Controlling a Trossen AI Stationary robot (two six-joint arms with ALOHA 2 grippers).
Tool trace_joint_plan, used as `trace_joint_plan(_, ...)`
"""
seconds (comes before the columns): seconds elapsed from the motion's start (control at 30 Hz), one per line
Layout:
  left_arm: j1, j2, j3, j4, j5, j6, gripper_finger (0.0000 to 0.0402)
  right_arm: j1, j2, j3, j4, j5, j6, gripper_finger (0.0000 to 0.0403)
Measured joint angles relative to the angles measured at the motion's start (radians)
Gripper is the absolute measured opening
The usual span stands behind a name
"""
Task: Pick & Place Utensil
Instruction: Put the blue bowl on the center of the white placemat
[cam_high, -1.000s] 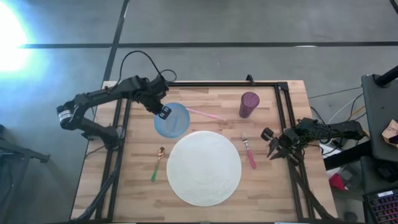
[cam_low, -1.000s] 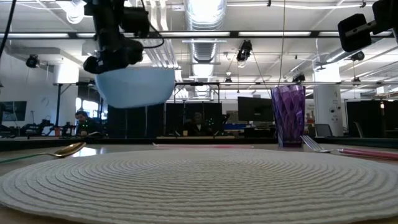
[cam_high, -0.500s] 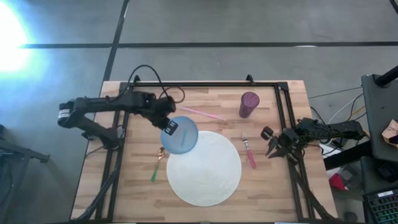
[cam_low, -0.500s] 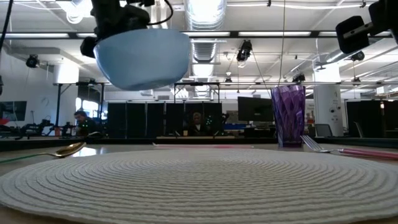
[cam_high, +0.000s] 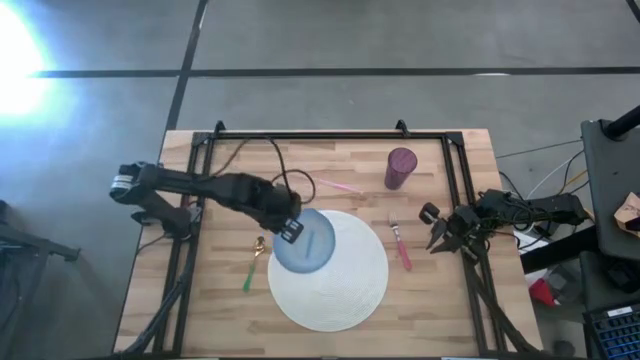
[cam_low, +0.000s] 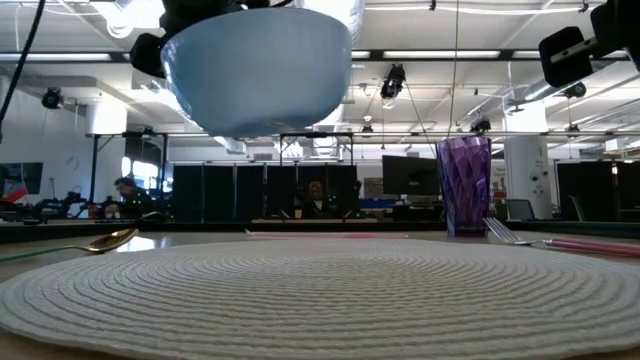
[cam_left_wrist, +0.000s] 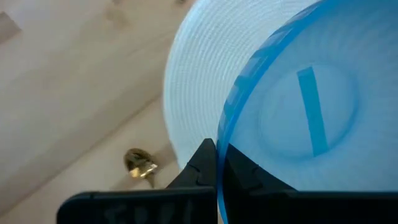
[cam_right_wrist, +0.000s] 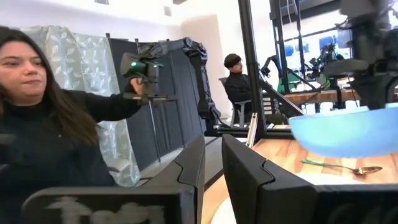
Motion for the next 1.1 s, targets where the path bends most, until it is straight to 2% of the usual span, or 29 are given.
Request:
trace_joint_plan(0.3, -0.076, 0.164, 0.121, -0.001, 0.003, -0.09, 0.0, 0.0, 0.0, 0.0, -0.001, 0.001, 0.066, 0.0052)
trace_joint_plan(0.6, -0.099, 0.312, 0.225, -0.003, 0.033, -0.136, 0.0, 0.0, 0.0, 0.0, -0.058, 0.001, 0.105, 0.0052)
trace_joint_plan(0.87, -0.106, 0.365, 0.236, -0.011, 0.061, -0.205, 0.0, 0.0, 0.0, 0.0, -0.182, 0.001, 0.105, 0.0052)
trace_joint_plan(1.1, -0.106, 0.398, 0.235, -0.042, 0.062, -0.244, 0.0, 0.0, 0.0, 0.0, -0.217, 0.001, 0.105, 0.0052)
